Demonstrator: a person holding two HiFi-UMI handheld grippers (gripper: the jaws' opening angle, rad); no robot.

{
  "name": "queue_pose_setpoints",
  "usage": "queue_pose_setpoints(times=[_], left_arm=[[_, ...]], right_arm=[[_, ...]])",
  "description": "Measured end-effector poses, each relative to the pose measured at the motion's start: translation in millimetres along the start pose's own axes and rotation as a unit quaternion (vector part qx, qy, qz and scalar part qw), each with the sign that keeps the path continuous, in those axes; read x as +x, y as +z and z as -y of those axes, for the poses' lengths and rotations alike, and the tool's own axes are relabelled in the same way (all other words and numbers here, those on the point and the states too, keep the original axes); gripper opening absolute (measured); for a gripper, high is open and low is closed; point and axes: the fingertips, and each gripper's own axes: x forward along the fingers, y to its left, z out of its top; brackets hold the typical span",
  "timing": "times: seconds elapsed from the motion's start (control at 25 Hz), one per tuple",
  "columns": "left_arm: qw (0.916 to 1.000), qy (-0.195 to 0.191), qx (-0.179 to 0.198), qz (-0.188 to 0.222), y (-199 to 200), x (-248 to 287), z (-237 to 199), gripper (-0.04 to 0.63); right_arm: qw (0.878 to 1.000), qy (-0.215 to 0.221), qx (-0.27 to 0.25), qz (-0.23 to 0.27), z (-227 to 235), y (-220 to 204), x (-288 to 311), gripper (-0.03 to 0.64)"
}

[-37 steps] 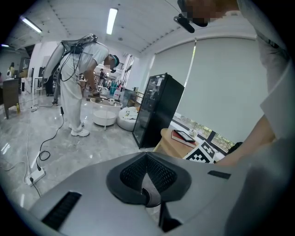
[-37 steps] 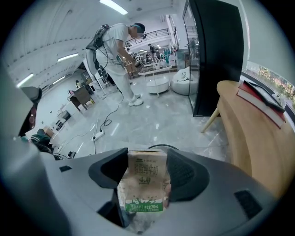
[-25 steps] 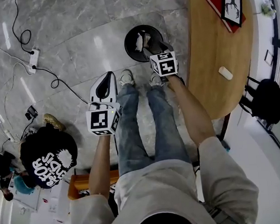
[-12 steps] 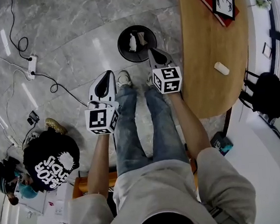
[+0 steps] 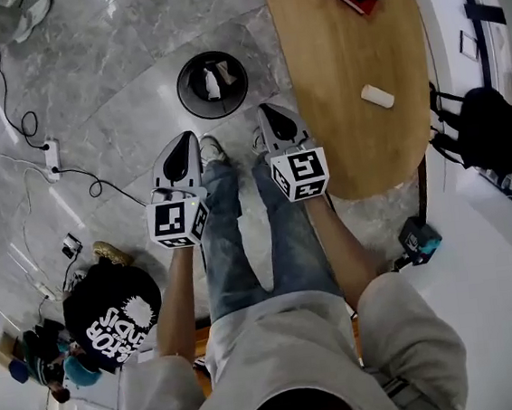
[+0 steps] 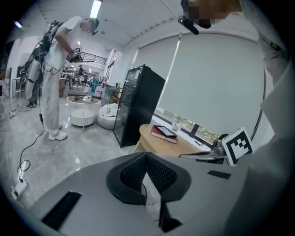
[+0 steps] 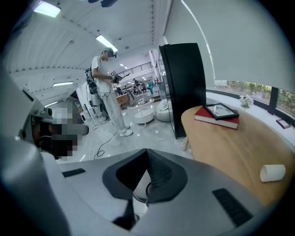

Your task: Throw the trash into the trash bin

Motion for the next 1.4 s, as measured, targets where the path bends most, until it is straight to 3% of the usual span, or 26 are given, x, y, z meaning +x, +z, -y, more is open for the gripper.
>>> queue_pose_setpoints(times=[0.28,0.56,0.88,1.2,1.4], left_arm=[[0.9969,-0.066,0.042,-0.014,4,38,77,0.018],[0.9883,-0.127,0.078,-0.032,1,73,158,0.018],[0.9763,-0.179,0.109,-0.053,-9,101,226,0.018],[0.9644,-0.218,0.132,-0.072,-25,119,283,0.018],[0.9606,-0.227,0.139,-0.079,-31,125,298,0.018]], right_arm=[[0.996,-0.066,0.043,0.031,74,-7,-54,0.029],[0.986,-0.141,0.08,0.042,157,-31,-116,0.029],[0.97,-0.207,0.121,0.039,220,-69,-176,0.029],[0.957,-0.242,0.154,0.036,258,-104,-213,0.029],[0.959,-0.231,0.161,0.025,271,-121,-212,0.032]])
